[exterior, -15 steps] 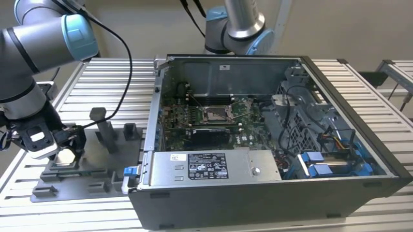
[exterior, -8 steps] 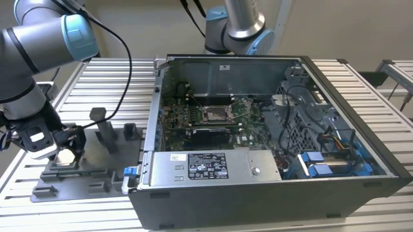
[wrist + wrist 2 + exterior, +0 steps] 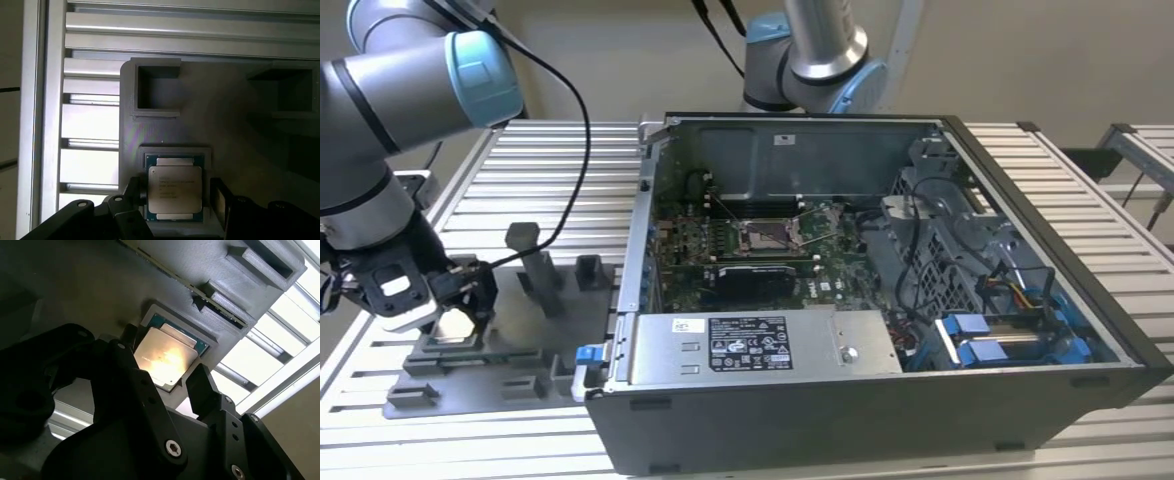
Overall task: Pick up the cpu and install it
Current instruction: 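Reach for the cpu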
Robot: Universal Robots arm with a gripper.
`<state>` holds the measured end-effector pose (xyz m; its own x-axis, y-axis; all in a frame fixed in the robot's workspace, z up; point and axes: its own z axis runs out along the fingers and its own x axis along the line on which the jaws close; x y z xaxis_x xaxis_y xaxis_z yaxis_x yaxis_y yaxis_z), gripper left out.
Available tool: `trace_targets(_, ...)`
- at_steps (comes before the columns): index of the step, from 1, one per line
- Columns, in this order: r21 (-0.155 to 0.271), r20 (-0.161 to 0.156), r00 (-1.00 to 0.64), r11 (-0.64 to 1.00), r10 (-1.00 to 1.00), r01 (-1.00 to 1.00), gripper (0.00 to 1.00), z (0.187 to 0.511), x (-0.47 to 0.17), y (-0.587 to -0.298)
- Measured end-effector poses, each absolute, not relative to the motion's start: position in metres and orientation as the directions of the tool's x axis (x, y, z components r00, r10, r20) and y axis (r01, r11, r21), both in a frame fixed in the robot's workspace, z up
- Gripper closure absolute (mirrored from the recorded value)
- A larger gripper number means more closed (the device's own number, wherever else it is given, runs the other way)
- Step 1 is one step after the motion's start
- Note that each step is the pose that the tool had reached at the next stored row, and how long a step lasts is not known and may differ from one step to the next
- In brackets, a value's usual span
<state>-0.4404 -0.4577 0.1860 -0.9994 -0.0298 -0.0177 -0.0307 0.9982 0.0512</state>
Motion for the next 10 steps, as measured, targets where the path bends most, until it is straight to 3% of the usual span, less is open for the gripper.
trace_targets(10,0.051,-0.018,-0.999,0.998,-0.03,-0.031,0.0,0.1859,-0.4404,-0.4578)
